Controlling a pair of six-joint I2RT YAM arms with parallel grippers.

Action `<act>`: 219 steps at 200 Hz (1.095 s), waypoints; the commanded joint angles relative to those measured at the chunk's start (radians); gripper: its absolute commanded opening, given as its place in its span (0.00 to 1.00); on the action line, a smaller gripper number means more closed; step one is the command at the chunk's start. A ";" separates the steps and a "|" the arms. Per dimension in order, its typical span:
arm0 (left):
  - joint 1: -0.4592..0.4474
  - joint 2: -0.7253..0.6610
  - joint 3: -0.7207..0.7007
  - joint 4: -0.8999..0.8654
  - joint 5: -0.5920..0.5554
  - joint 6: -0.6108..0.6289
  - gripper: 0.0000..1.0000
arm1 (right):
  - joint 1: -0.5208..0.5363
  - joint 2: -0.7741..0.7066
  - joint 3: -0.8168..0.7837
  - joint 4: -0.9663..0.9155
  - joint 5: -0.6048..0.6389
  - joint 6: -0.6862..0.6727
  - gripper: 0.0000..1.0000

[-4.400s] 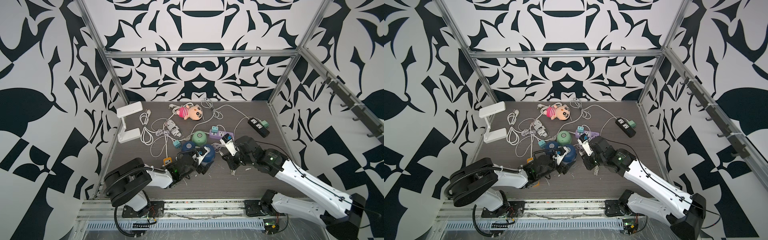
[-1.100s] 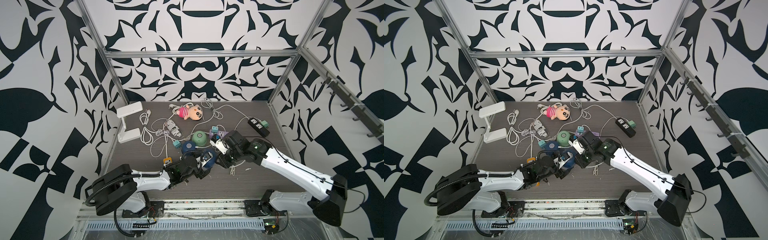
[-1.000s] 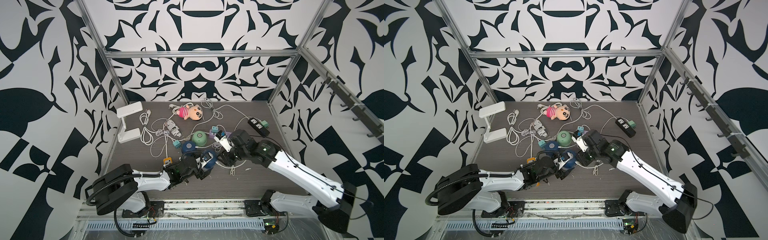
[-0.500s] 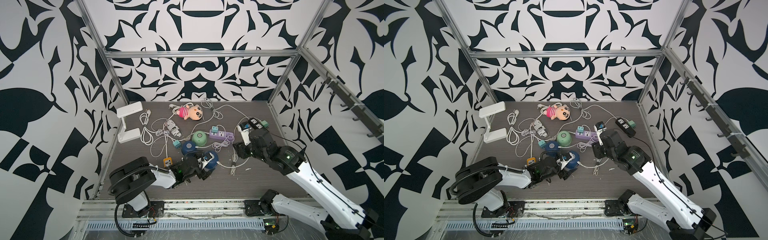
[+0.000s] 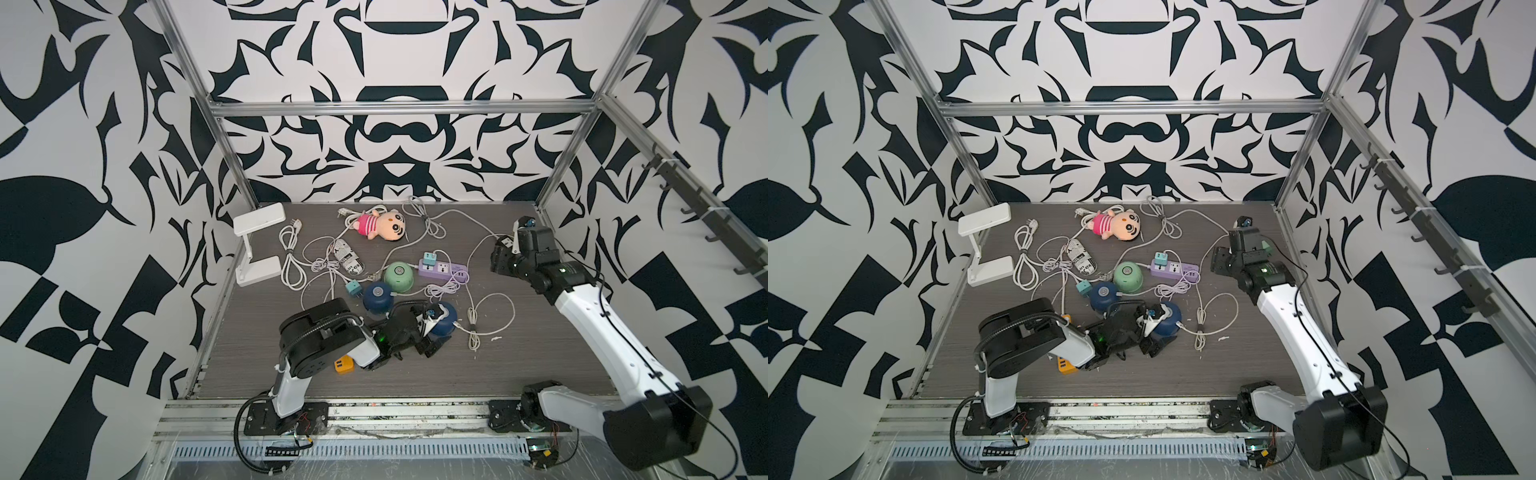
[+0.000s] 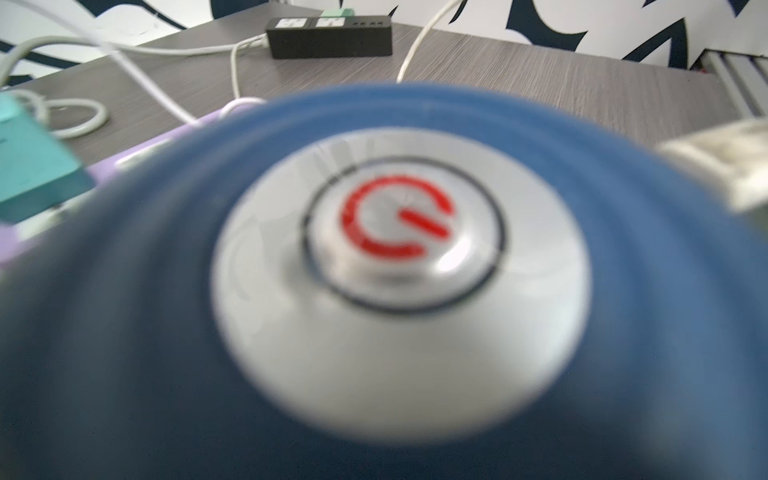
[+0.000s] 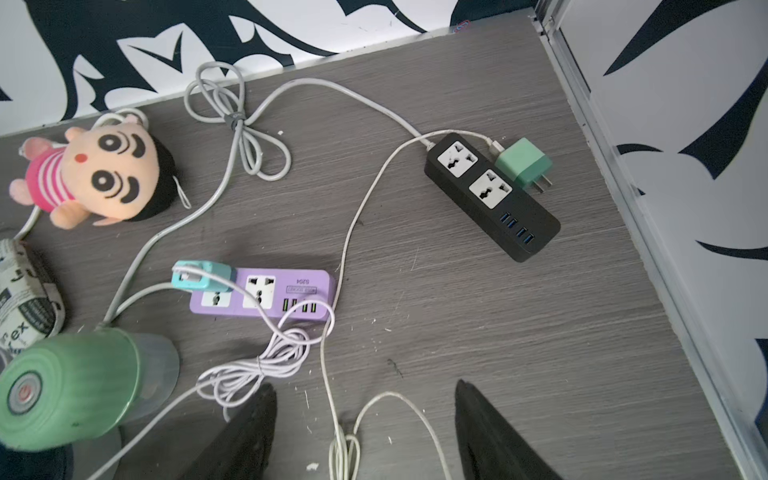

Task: Charge the cordless meat grinders
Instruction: Place the cordless meat grinder at the center of the board.

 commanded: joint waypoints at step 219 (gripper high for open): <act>-0.036 -0.076 -0.237 0.325 -0.110 -0.075 0.99 | -0.342 0.722 0.497 0.056 -0.018 0.165 0.79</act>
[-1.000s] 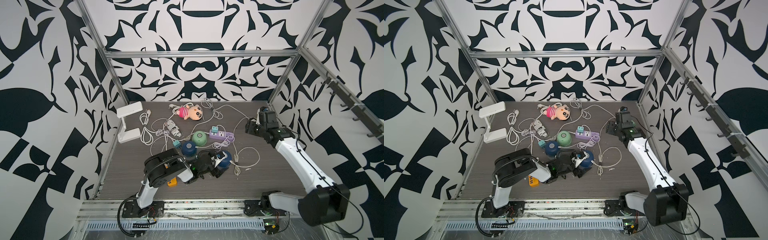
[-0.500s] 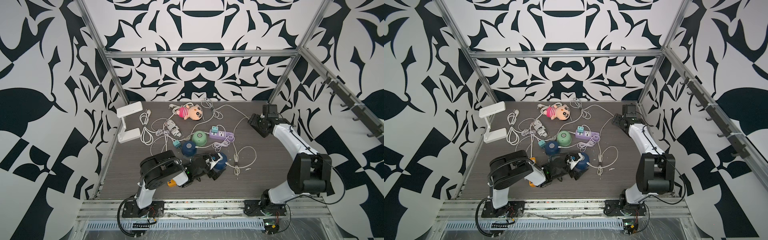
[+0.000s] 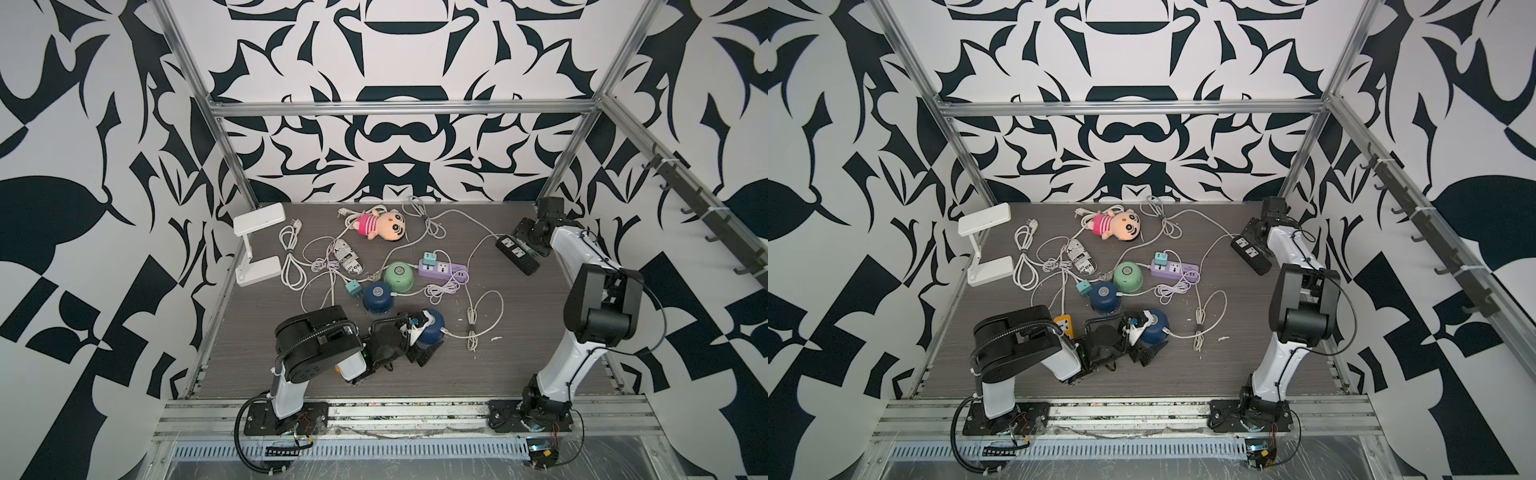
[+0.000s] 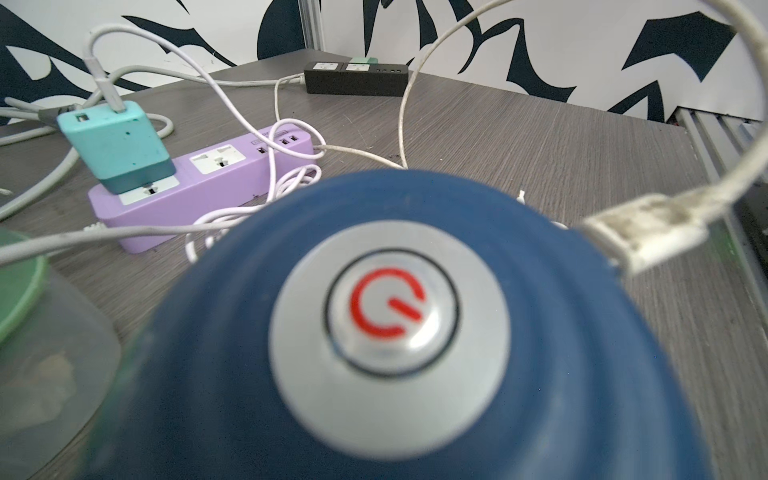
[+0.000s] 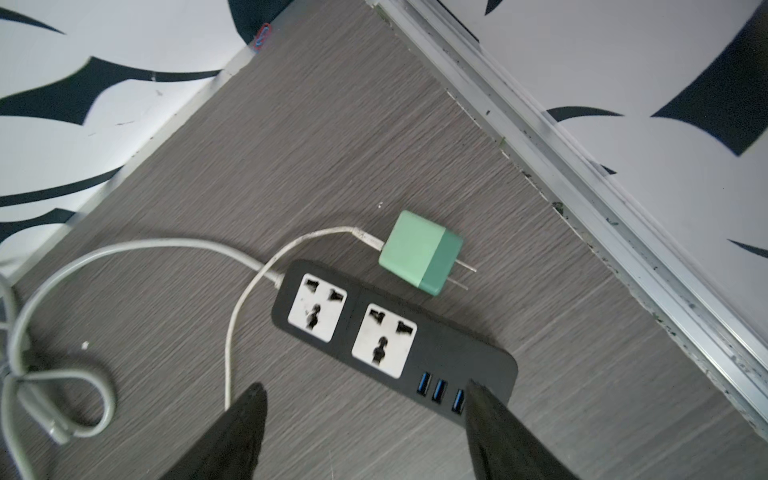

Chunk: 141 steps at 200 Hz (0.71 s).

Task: Charge the cordless meat grinders
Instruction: Place the cordless meat grinder at the center of the board.

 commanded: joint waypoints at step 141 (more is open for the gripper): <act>0.012 0.054 0.012 0.133 -0.021 -0.007 0.99 | 0.426 -0.565 -0.259 -0.186 -0.135 -0.151 0.59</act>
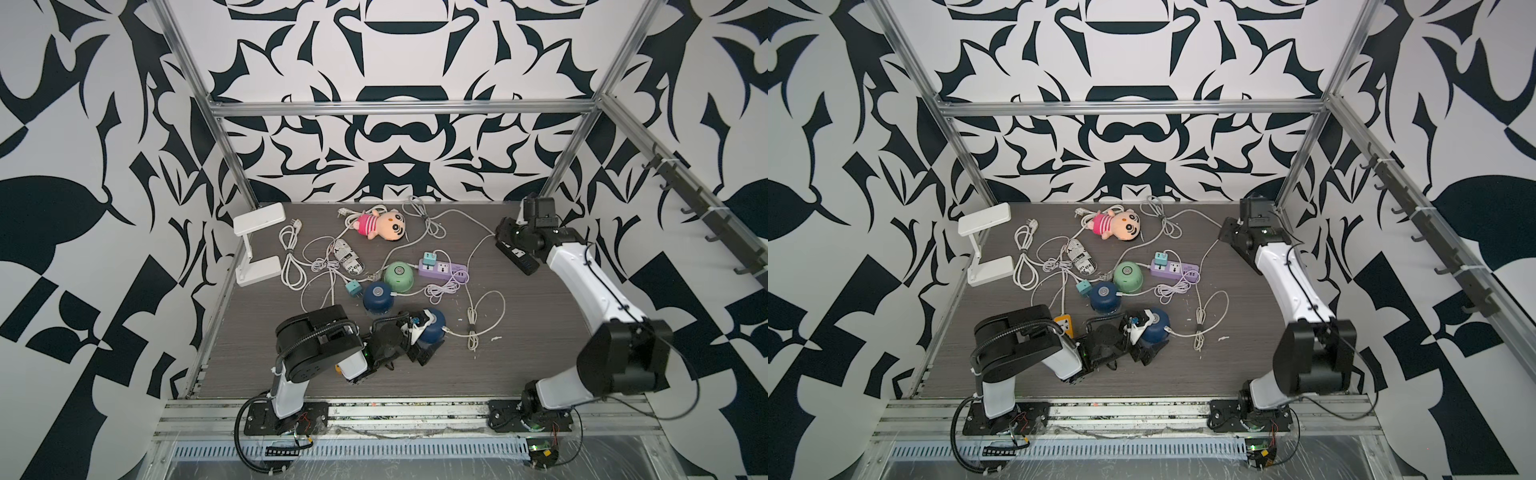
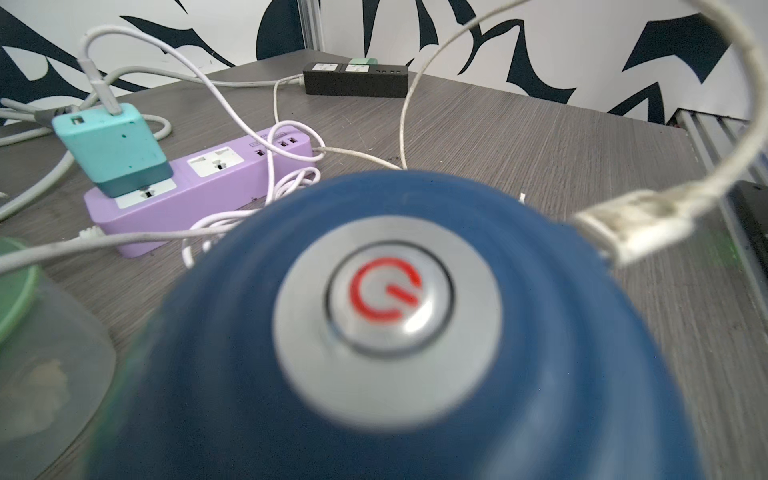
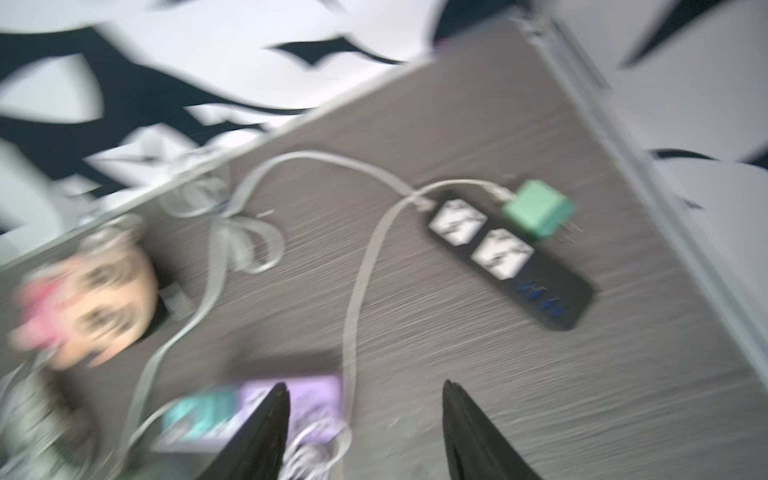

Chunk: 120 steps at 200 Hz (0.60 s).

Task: Charge the cordless meat grinders
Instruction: Place the cordless meat grinder at the center of the board.

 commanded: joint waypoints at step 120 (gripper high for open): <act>0.005 -0.003 -0.049 0.120 -0.037 -0.028 0.99 | 0.478 -0.106 -0.198 -0.248 -0.189 -0.090 0.67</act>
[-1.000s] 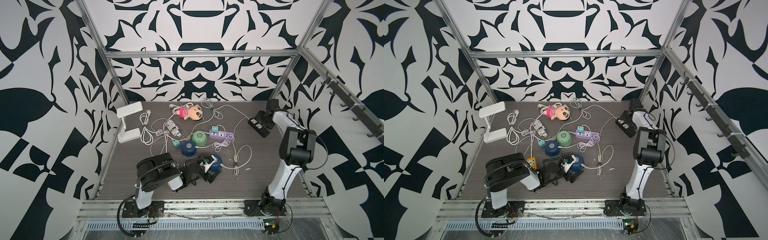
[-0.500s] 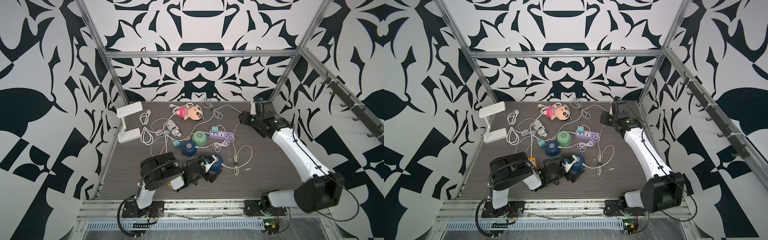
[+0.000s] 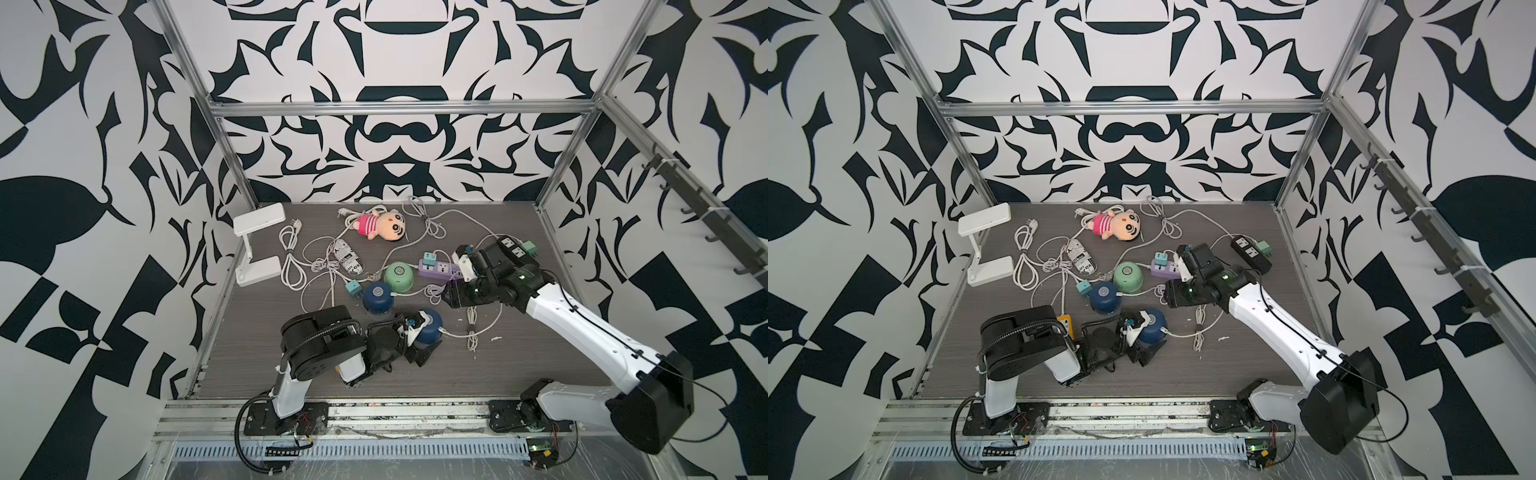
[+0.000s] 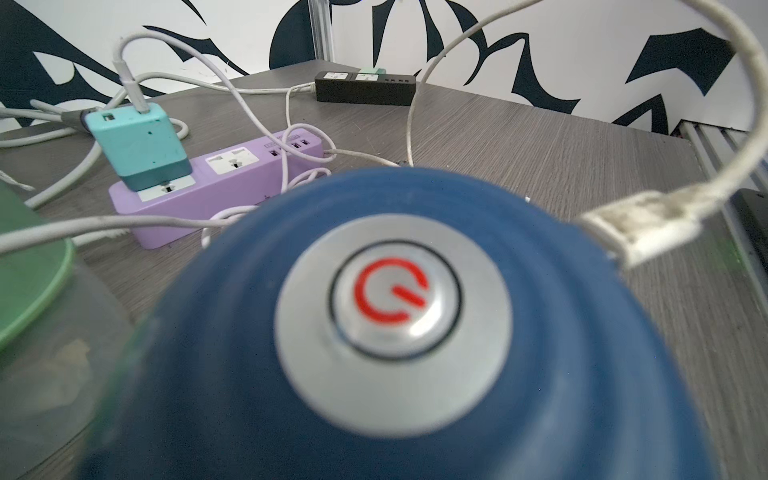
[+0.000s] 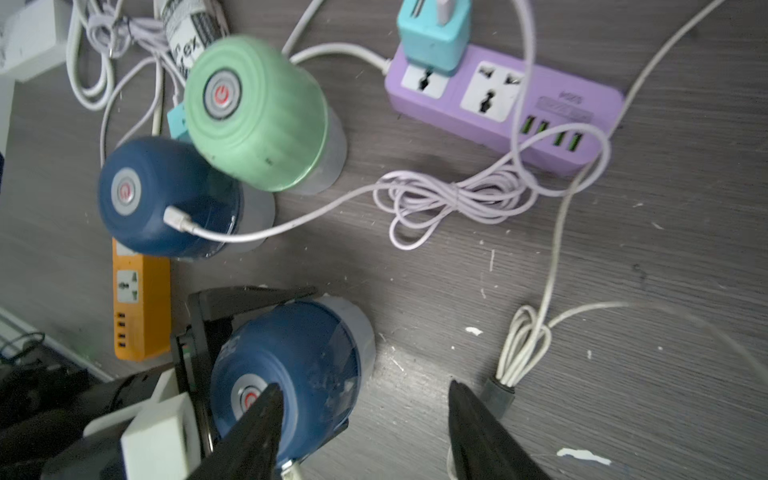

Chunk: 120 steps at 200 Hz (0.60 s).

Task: Charge the cordless meat grinders
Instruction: Place the cordless meat grinder at the center of the board.

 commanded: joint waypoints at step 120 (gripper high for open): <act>0.004 -0.013 -0.010 0.046 -0.014 -0.028 0.99 | 0.092 0.111 0.031 -0.060 -0.078 -0.115 0.67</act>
